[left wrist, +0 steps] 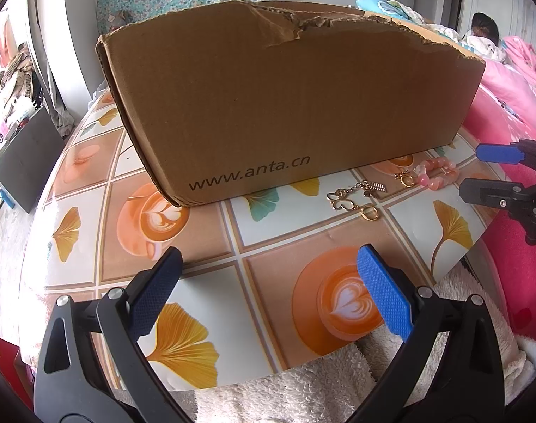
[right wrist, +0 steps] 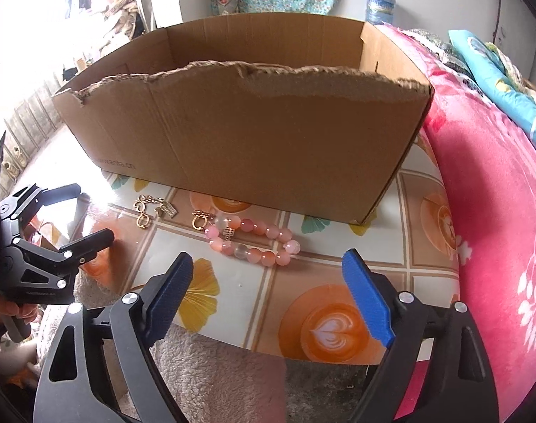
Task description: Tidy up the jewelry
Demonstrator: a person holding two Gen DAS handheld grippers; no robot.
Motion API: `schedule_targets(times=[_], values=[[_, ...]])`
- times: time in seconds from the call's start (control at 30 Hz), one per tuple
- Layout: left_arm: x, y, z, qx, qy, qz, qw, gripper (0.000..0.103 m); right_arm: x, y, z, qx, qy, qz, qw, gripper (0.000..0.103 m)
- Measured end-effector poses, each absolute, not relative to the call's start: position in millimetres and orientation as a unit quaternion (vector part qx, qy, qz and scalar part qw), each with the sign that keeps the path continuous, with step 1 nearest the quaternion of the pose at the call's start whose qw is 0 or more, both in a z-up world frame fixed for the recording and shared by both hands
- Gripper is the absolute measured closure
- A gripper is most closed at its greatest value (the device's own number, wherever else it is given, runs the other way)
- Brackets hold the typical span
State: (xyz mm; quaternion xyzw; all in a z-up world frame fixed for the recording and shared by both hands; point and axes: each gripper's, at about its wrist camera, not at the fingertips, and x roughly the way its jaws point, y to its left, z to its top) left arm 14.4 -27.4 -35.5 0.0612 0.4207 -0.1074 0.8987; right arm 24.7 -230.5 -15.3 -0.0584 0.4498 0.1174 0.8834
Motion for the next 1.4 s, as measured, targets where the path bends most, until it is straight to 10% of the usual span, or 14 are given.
schedule_targets(times=[0.73,1.4], values=[[15.6,-27.2,-36.9,0.06,0.421,-0.106,0.899,0.007,33.9,-201.4,-20.6,-0.163,0.452,0.198,0.854,0.093],[15.6,-27.8,-36.9,0.06,0.421,-0.105,0.899,0.007,28.5,-261.9,-10.1,-0.095,0.456,0.159,0.87,0.093]])
